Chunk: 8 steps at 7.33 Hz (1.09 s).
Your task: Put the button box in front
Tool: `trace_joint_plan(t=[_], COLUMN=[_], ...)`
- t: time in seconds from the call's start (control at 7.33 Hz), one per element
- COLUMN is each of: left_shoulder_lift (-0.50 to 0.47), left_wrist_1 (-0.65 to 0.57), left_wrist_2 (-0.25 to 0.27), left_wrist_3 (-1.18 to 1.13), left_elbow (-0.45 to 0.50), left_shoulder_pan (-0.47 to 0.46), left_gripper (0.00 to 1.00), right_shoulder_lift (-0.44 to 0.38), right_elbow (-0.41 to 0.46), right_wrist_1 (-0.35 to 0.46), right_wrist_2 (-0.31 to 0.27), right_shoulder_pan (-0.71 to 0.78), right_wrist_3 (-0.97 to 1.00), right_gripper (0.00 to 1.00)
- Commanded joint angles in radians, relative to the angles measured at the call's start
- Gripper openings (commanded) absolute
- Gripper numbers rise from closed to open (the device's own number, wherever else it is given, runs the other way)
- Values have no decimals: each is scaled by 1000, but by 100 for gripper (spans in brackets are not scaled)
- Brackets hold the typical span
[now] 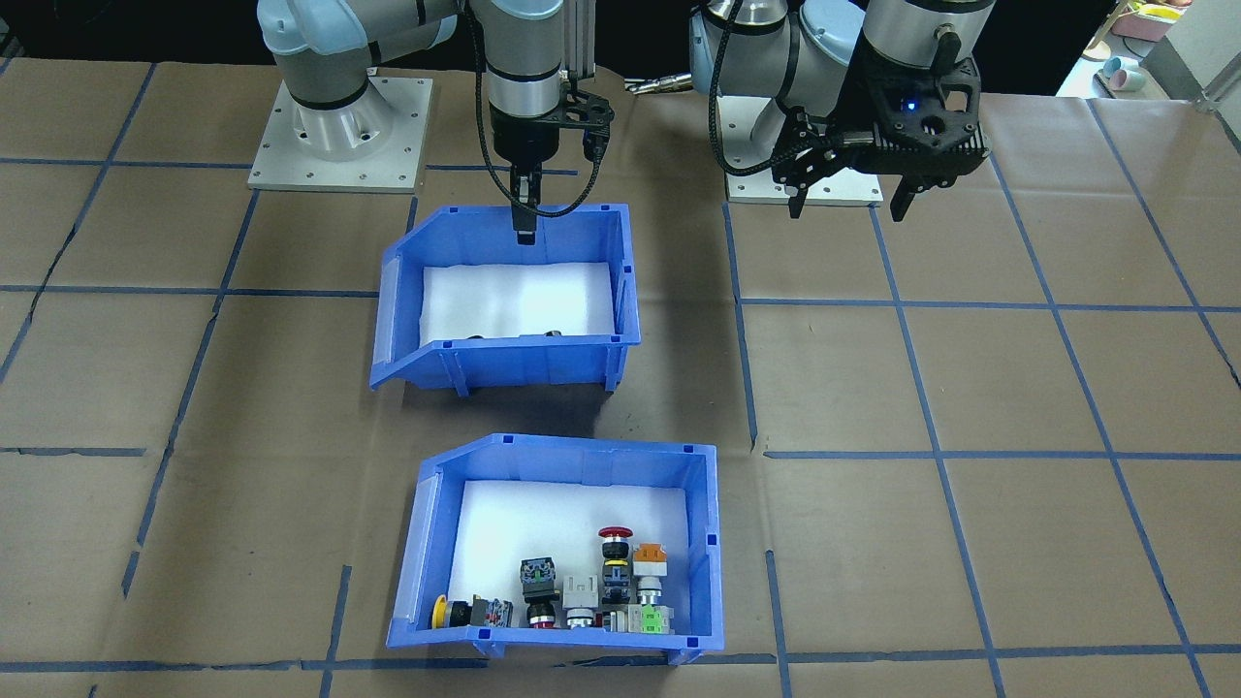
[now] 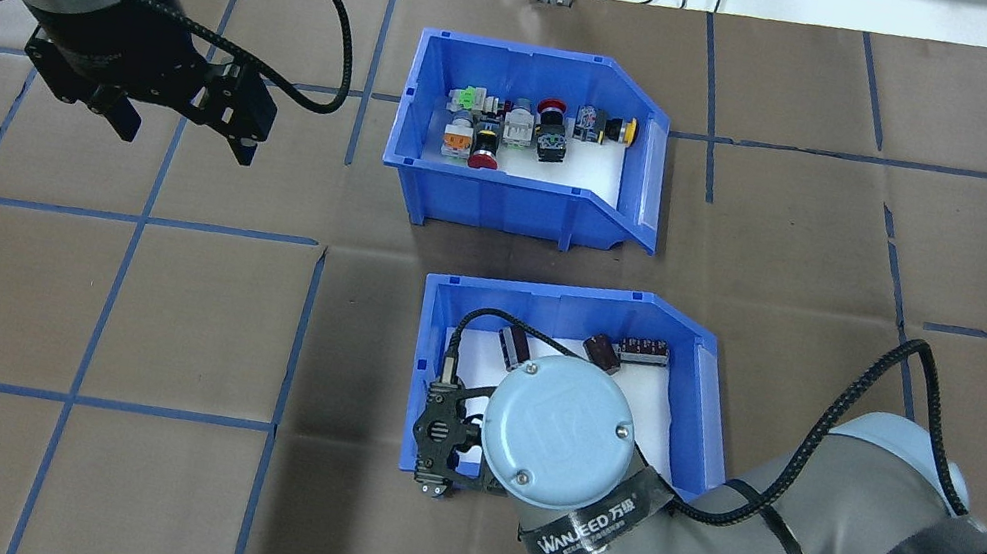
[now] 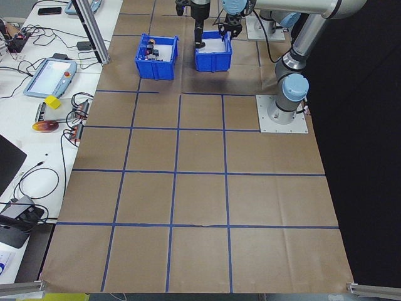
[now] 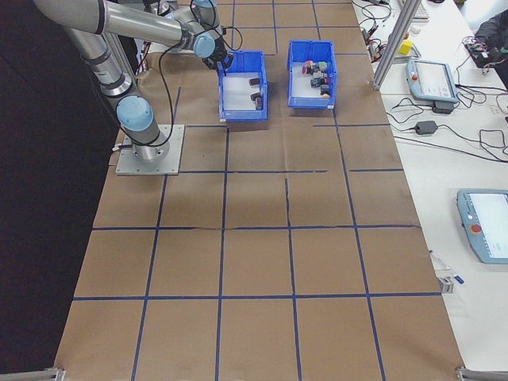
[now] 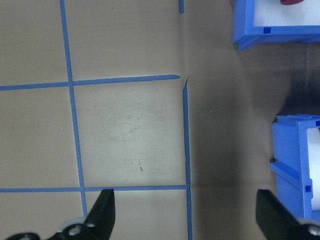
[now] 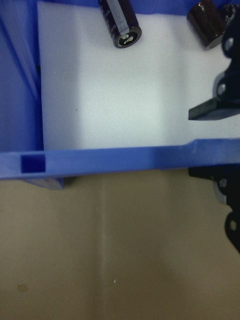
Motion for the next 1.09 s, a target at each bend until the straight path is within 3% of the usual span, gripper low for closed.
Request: trace_joint_plan(t=[0.0, 0.14, 0.41, 0.68, 0.82, 0.95], left_shoulder_lift=[-4, -6, -7, -7, -9, -6], left_wrist_1=[1, 1, 8, 8, 8, 8], left_wrist_2=[0, -1, -3, -1, -1, -1], left_wrist_3=[2, 0, 2, 2, 2, 2], left_elbow=[-1, -1, 1, 1, 1, 1], left_shoulder_pan=[0, -1, 0, 0, 0, -1], left_gripper=[99, 99, 99, 99, 99, 99], right_shoulder_lift=[-21, -31, -34, -37, -29, -17], right_elbow=[-145, -213, -262, -291, -336, -377], right_wrist_1=[189, 284, 321, 319, 333, 366], right_wrist_2=[-2, -19, -54, 2, 72, 75], right_shoulder_pan=[-23, -32, -168, -414, -502, -539], right_wrist_3=[0, 0, -10, 1, 79, 243], right_gripper=[100, 100, 100, 100, 100, 100])
